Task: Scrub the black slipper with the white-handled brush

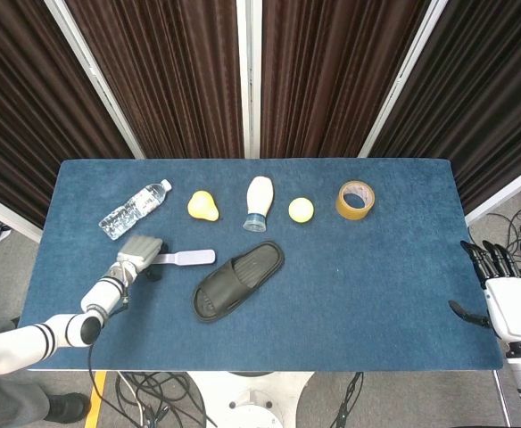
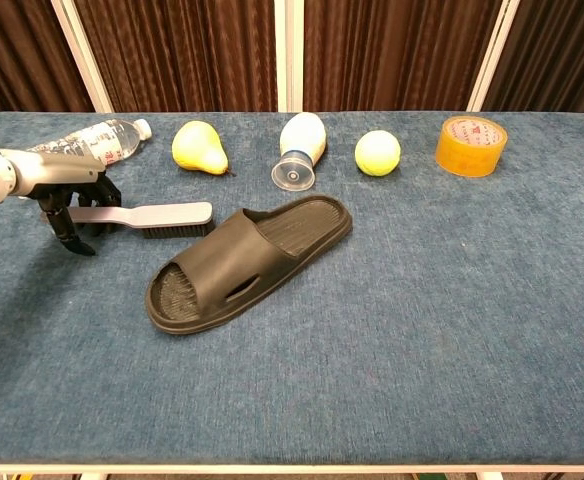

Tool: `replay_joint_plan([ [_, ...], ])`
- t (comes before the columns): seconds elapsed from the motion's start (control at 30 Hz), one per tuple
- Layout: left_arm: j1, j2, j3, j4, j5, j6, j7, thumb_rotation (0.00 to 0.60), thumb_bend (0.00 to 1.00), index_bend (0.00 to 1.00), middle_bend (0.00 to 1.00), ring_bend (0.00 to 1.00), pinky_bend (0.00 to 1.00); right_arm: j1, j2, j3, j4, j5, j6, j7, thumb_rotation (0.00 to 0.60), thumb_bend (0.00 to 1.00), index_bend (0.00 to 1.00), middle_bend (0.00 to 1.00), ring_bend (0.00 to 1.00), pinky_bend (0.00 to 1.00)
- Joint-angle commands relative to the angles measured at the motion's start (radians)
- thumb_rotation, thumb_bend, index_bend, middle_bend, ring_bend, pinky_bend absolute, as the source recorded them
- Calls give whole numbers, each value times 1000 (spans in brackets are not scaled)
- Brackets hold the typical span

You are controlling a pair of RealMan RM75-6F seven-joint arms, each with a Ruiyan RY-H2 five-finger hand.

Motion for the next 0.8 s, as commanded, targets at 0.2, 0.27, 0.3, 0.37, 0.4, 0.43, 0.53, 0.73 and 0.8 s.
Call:
replay_joint_plan([
  [0.2, -12, -14, 20, -6, -46, 18, 19, 600, 259, 615, 673, 590, 706, 1, -3, 0, 4, 5, -6, 3, 600, 91, 0, 115, 6, 31],
  [0.27, -15, -17, 23, -7, -55, 23, 23, 600, 259, 628, 688, 606, 722, 0, -3, 0, 5, 5, -7, 4, 600, 91, 0, 115, 6, 30],
  [0.3, -17, -19, 25, -7, -63, 24, 25, 600, 258, 634, 696, 615, 732, 0, -3, 0, 6, 5, -6, 5, 600, 91, 0, 115, 6, 31],
  [0.37, -20, -23, 28, -7, -73, 27, 30, 600, 259, 654, 721, 643, 763, 0, -4, 0, 6, 6, -6, 6, 600, 90, 0, 115, 6, 31],
  [0.4, -22, -26, 31, -7, -80, 30, 34, 600, 259, 665, 735, 659, 781, 0, -3, 1, 6, 7, -7, 6, 600, 90, 0, 115, 6, 31],
  [0.43, -23, -28, 32, -7, -86, 32, 36, 600, 260, 679, 754, 679, 803, 0, -3, 1, 6, 8, -7, 6, 600, 90, 0, 115, 6, 31],
  [0.53, -25, -40, 32, 4, -100, 48, 41, 600, 260, 733, 814, 741, 851, -2, -2, 2, 7, 8, -3, 8, 600, 90, 0, 115, 6, 31],
  [0.73, -16, -72, 32, 40, -96, 83, 47, 600, 278, 856, 926, 832, 918, -2, -5, 1, 6, 9, -5, 7, 600, 91, 0, 115, 6, 31],
  [0.8, -10, -75, 27, 47, -90, 85, 34, 600, 301, 884, 947, 844, 928, -2, -6, 1, 7, 11, -8, 6, 600, 91, 0, 115, 6, 31],
])
